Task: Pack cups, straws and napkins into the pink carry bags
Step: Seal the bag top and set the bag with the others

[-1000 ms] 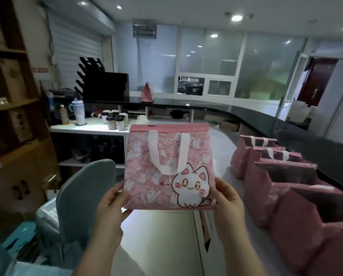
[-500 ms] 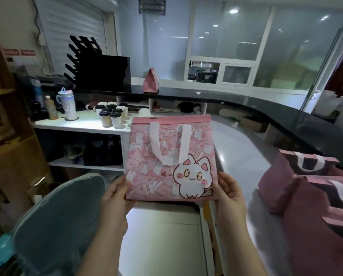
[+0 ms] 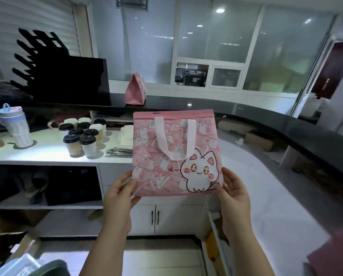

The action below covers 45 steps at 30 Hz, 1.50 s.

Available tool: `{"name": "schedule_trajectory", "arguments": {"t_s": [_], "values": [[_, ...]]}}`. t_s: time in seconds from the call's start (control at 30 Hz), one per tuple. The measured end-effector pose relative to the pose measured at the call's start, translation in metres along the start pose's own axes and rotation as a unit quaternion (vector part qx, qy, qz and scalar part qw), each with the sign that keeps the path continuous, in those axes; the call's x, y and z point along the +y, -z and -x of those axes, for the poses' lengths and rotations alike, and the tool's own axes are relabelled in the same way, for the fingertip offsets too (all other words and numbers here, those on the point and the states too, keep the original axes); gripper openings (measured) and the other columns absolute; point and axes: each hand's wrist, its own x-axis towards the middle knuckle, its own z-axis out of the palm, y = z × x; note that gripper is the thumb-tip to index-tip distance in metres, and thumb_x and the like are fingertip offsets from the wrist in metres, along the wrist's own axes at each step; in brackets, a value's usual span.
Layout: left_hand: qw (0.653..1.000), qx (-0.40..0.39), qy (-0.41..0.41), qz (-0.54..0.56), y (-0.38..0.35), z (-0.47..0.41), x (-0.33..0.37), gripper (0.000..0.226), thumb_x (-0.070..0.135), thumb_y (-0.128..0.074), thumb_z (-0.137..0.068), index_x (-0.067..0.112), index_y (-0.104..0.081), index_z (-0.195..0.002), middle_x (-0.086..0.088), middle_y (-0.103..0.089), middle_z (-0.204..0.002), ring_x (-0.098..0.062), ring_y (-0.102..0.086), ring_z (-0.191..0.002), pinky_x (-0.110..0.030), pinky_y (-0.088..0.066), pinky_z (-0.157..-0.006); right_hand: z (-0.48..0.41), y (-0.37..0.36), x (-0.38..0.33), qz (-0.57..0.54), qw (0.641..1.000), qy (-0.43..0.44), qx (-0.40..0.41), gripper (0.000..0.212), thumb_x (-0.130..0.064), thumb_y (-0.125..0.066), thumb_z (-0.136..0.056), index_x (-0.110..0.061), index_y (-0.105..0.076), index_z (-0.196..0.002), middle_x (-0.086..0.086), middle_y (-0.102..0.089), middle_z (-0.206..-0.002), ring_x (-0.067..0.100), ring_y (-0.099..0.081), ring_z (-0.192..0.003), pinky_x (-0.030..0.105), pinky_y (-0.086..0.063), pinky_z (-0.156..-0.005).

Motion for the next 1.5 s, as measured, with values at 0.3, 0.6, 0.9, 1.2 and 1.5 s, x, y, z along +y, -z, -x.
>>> {"name": "schedule_trajectory", "arguments": {"t_s": [0.3,0.6,0.9,1.2,1.5], "values": [[0.997,0.041,-0.06,-0.01,-0.09,-0.197,-0.034,0.017,0.016,-0.065,-0.091,0.031,-0.071,-0.095,0.004,-0.075,-0.085,-0.01,-0.072,-0.079,-0.026,-0.055,-0.06,-0.205,-0.063,0.095,0.137,0.987,0.064,-0.053,0.066,0.002,-0.062,-0.088,-0.048,-0.048,-0.128,-0.028,-0.056,-0.124,-0.01,-0.058,-0.106,0.013,-0.052,-0.081],[0.969,0.137,-0.191,-0.074,-0.217,-0.378,-0.046,0.02,0.017,-0.065,-0.091,0.035,-0.065,-0.084,0.011,-0.07,-0.085,-0.004,-0.067,-0.082,-0.02,-0.049,-0.071,-0.428,-0.183,0.148,0.277,0.929,0.03,-0.243,0.082,-0.041,-0.061,-0.092,-0.041,-0.005,-0.151,-0.017,0.017,-0.157,0.011,0.021,-0.145,0.047,-0.001,-0.12],[0.954,0.072,-0.251,-0.145,-0.288,-0.534,-0.068,0.019,0.02,-0.058,-0.095,0.038,-0.061,-0.09,0.023,-0.068,-0.091,0.005,-0.064,-0.086,-0.007,-0.046,-0.071,-0.572,-0.281,0.197,0.055,0.962,-0.05,-0.262,0.078,-0.035,-0.074,-0.076,-0.051,-0.035,-0.141,-0.014,-0.025,-0.156,0.014,-0.034,-0.14,0.045,-0.037,-0.111],[0.956,0.002,-0.206,-0.207,-0.313,-0.668,-0.104,0.032,0.018,-0.057,-0.095,0.047,-0.058,-0.081,0.035,-0.064,-0.084,0.014,-0.059,-0.082,-0.007,-0.04,-0.063,-0.676,-0.353,0.253,0.002,0.975,-0.063,-0.215,0.063,-0.017,-0.069,-0.087,-0.059,-0.044,-0.126,-0.017,-0.052,-0.132,0.009,-0.062,-0.113,0.038,-0.053,-0.094],[0.954,-0.141,-0.14,-0.226,-0.318,-0.756,-0.144,0.035,0.012,-0.067,-0.089,0.043,-0.064,-0.103,0.02,-0.069,-0.104,-0.002,-0.062,-0.103,-0.015,-0.05,-0.085,-0.756,-0.367,0.293,0.108,0.986,-0.065,-0.105,0.058,-0.025,-0.07,-0.086,-0.037,-0.046,-0.137,-0.004,-0.047,-0.143,0.017,-0.049,-0.127,0.046,-0.048,-0.101]]}}
